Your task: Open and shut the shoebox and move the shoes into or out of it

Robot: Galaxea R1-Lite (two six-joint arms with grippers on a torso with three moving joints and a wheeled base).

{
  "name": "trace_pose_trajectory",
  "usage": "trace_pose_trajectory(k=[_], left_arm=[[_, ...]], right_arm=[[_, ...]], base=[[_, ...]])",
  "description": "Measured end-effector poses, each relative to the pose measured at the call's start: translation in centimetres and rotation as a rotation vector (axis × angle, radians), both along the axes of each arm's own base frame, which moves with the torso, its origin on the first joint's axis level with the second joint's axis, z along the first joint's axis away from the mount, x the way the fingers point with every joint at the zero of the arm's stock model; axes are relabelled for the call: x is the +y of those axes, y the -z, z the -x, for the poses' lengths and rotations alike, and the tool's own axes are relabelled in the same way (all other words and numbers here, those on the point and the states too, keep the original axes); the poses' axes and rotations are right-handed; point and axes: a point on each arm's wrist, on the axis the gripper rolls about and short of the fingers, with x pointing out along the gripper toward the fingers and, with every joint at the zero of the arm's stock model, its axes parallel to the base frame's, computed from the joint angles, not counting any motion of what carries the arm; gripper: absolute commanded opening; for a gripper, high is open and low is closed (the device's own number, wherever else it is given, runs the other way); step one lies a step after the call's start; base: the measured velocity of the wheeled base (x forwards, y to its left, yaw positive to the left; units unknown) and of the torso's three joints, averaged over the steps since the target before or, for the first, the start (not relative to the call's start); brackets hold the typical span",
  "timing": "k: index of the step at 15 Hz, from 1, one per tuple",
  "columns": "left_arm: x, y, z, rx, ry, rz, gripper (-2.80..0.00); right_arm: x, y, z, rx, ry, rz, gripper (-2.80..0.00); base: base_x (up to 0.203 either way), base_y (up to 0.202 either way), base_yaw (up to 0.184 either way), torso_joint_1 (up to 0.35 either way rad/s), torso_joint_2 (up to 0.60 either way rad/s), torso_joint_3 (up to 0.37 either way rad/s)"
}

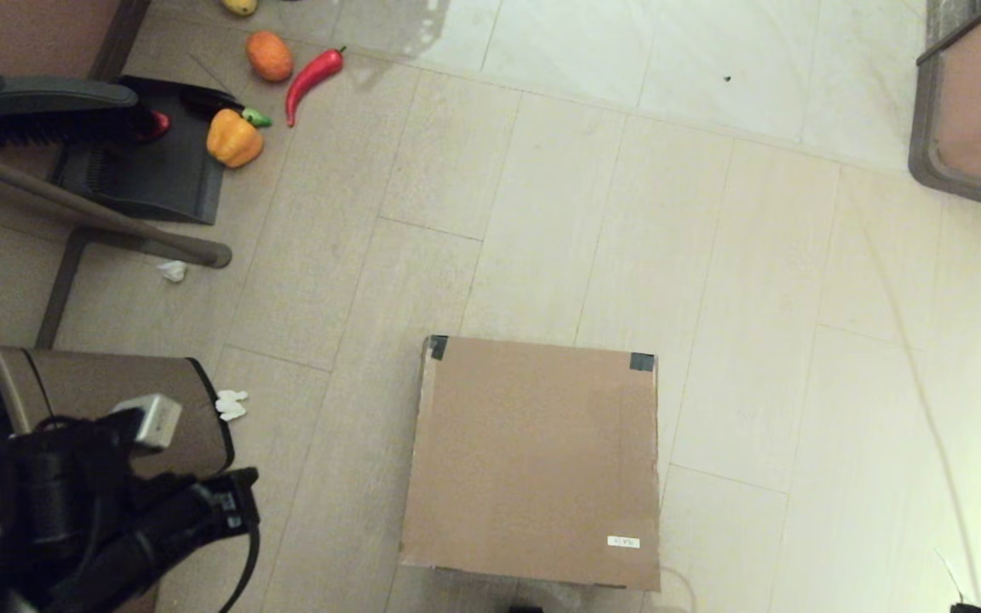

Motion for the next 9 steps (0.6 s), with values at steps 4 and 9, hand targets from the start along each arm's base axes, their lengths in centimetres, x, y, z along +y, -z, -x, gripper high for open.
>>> trace_pose_trajectory(k=[4, 9], left_arm=[[1.5, -0.7, 7.1, -0.029, 0.013, 0.030, -2.80], [2.7, -0.5, 15.2, -0.137, 0.151, 0.010, -2.80]], right_arm=[[-0.1, 2.7, 5.4, -0.113, 0.077, 0.021, -2.80], [-0.4, 4.2, 7.3, -0.231, 0.191, -0.017, -2.80]], base=[[0.000, 0.000, 0.000, 0.000, 0.00, 0.000], [0.000, 0.000, 0.000, 0.000, 0.00, 0.000]])
